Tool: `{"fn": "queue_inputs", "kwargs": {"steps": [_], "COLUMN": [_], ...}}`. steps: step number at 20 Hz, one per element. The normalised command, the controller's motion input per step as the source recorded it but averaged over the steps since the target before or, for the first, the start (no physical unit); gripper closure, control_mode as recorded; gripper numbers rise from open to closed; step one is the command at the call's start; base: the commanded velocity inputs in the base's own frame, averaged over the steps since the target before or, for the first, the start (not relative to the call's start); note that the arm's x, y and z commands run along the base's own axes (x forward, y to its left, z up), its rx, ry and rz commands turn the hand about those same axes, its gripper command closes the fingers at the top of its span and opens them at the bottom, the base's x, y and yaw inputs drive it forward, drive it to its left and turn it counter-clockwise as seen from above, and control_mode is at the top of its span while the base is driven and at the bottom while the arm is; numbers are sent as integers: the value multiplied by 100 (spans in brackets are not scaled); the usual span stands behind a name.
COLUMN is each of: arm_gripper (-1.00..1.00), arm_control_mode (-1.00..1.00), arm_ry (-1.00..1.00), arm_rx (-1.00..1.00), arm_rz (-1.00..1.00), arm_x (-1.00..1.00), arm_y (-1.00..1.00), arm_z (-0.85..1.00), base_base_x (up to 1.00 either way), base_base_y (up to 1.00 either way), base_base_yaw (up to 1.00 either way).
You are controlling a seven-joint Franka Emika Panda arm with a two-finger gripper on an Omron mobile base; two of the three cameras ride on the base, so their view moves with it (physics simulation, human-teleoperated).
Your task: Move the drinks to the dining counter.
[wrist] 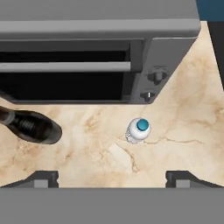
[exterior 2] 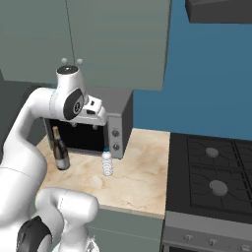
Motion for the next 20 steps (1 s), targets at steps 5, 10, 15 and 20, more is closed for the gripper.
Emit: {"fn": "queue_inputs", "kwargs": {"steps": [5, 10, 15, 20], "arm_gripper": [-100, -100, -100, -100], "arm_control_mode": [-100, -100, -100, -100], "arm_ry": [-2, 0, 0, 4], "arm_rx": [0, 0, -1, -1], "arm_rz": [0, 0, 0, 0], "arm_x": [-11, 0, 3, 27], "arm_y": [-11, -26, -36, -4], "arm_z": [-41, -34, -35, -30], "base_base_x": [0, 0, 0, 0], "base_base_y": [0, 0, 0, 0], "base_base_yaw": [0, 0, 0, 0]}}
